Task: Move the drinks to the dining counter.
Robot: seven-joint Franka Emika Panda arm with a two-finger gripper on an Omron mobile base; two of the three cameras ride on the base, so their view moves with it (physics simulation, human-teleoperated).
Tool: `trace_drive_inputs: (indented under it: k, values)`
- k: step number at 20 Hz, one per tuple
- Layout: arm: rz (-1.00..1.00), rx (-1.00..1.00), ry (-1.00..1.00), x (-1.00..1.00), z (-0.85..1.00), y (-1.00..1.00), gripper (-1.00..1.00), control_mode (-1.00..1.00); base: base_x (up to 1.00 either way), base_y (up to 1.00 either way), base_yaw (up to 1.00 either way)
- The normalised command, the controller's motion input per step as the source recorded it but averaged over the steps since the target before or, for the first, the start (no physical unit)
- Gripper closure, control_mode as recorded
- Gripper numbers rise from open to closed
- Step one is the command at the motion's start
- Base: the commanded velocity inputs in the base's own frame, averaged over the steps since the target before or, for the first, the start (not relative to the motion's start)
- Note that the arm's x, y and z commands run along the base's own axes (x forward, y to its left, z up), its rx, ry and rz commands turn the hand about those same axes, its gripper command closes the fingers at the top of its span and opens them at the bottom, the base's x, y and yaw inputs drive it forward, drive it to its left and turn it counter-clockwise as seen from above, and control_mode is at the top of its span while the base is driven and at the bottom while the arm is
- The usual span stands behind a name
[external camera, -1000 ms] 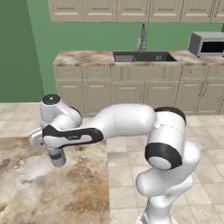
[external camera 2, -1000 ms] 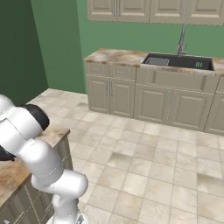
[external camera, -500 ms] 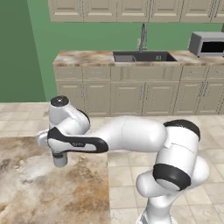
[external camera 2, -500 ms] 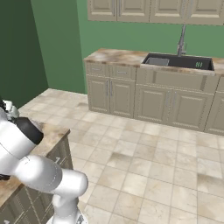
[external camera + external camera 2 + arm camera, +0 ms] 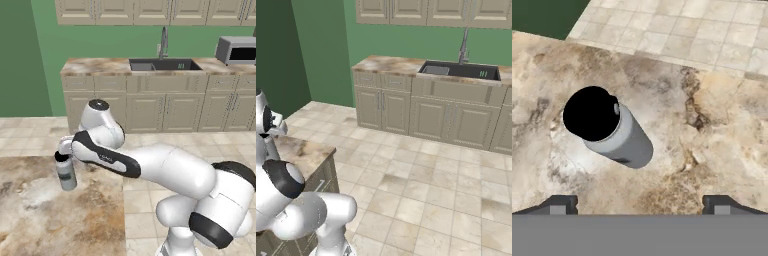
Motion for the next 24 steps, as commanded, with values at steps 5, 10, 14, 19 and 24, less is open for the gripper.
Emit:
trace_drive_inputs:
  k: [5,10,14,19,24]
  values:
    - [-0.05,0.22,-0.07,-0.42,0.66,-0.5,-1.0,-1.0,0.0,0.0,0.0]
    - [-0.02,0.17,-0.16,-0.8,0.44,-0.6,-1.0,-1.0,0.0,0.0,0.0]
    - [-0.01,0.06,-0.19,-0.91,0.27,-0.59,-1.0,-1.0,0.0,0.0,0.0]
    - [-0.01,0.01,-0.16,-0.71,0.28,-0.53,-1.0,-1.0,0.0,0.0,0.0]
    - [0.0,0.0,-0.09,-0.33,0.32,-0.37,-1.0,-1.0,0.0,0.0,0.0]
